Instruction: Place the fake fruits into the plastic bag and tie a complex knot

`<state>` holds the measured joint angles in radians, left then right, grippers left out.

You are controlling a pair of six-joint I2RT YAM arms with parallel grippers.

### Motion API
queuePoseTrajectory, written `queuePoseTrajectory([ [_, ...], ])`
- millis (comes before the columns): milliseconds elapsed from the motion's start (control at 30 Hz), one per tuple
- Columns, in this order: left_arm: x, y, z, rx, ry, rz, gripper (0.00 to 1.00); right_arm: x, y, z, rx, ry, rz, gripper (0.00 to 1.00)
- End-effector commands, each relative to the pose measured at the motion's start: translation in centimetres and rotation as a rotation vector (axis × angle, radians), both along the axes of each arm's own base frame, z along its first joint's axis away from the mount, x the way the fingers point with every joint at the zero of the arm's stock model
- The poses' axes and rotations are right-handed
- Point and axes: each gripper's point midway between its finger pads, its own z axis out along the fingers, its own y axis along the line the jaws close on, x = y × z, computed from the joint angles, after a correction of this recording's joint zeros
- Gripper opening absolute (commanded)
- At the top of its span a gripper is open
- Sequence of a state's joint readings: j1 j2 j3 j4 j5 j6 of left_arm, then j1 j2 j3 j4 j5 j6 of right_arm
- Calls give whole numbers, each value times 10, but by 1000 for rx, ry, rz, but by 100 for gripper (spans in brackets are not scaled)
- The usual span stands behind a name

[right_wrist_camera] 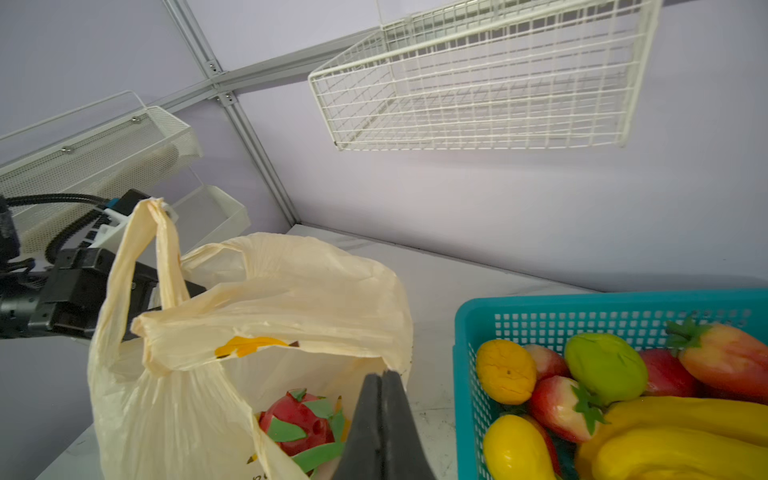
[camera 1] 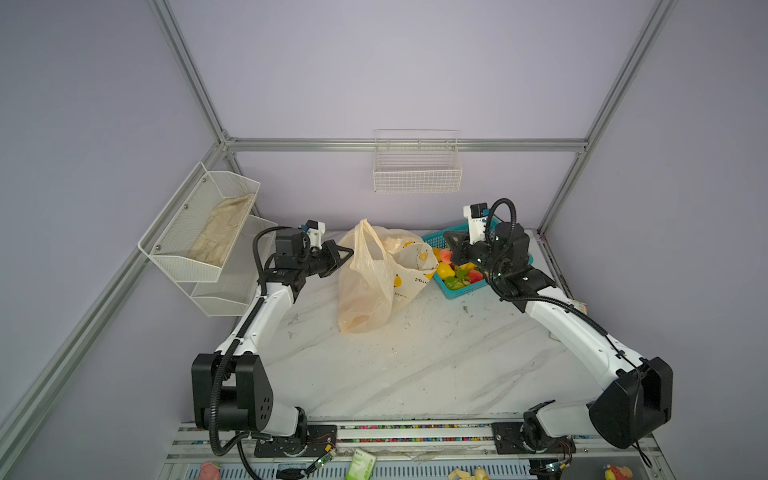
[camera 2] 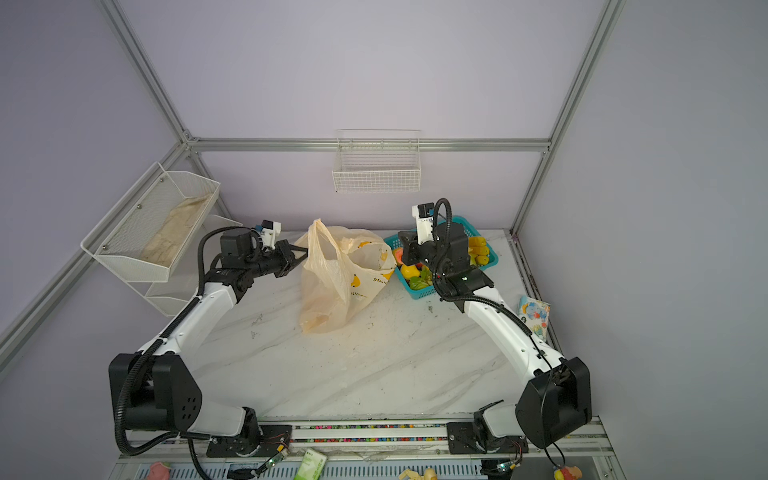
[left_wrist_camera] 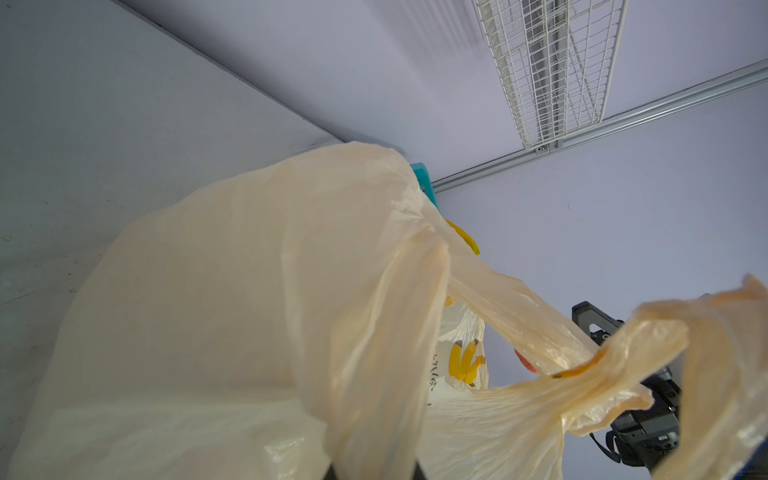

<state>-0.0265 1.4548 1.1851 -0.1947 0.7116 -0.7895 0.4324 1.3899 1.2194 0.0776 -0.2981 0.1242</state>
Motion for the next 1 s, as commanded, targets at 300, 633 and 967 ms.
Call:
queuePoseTrajectory([
  [300,-5,-3,1,-12,-33,-26,0,18,84,-3,88,-42,153,0],
  [633,-6,-4,3,-15,-38,-29,0,18,133,-59,143,-30,176,0],
  [967,-7,-4,4,-12,-45,-28,0,11,115,-93,78,44,108,17],
])
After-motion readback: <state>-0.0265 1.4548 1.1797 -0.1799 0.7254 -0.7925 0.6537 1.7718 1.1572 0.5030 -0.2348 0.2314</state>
